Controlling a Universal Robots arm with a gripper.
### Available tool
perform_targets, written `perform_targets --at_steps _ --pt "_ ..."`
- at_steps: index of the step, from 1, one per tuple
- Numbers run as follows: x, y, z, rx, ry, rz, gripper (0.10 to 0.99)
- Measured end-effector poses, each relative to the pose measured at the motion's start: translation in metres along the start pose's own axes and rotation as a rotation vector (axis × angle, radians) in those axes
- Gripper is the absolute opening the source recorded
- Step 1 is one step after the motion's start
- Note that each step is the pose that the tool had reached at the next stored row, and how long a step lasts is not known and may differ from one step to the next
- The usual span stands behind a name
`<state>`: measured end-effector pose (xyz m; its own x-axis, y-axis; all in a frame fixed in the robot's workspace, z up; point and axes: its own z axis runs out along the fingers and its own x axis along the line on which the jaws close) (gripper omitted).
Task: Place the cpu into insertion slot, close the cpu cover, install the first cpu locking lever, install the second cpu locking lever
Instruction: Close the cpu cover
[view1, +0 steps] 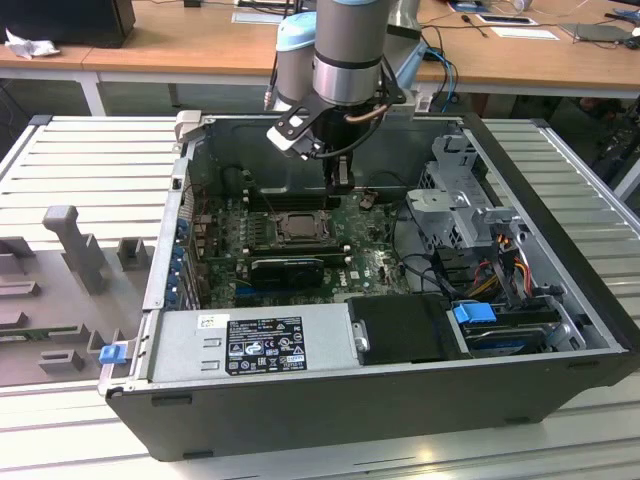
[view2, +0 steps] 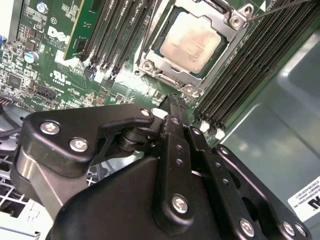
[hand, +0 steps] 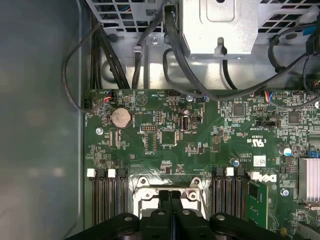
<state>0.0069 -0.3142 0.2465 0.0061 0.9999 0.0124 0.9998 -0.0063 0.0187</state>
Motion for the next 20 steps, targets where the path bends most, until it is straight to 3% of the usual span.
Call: perform_targets --at_steps 10,14,20 --pt "-0.0005 -0.0261 0.0238 0.0 0.0002 -0.014 0.106" --pt "-0.0005 -0.035 0.025 0.0 0.0002 -0.019 0.106" --pt "-0.0006 -0.0395 0.0249 0.0 0.0002 -0.02 0.106"
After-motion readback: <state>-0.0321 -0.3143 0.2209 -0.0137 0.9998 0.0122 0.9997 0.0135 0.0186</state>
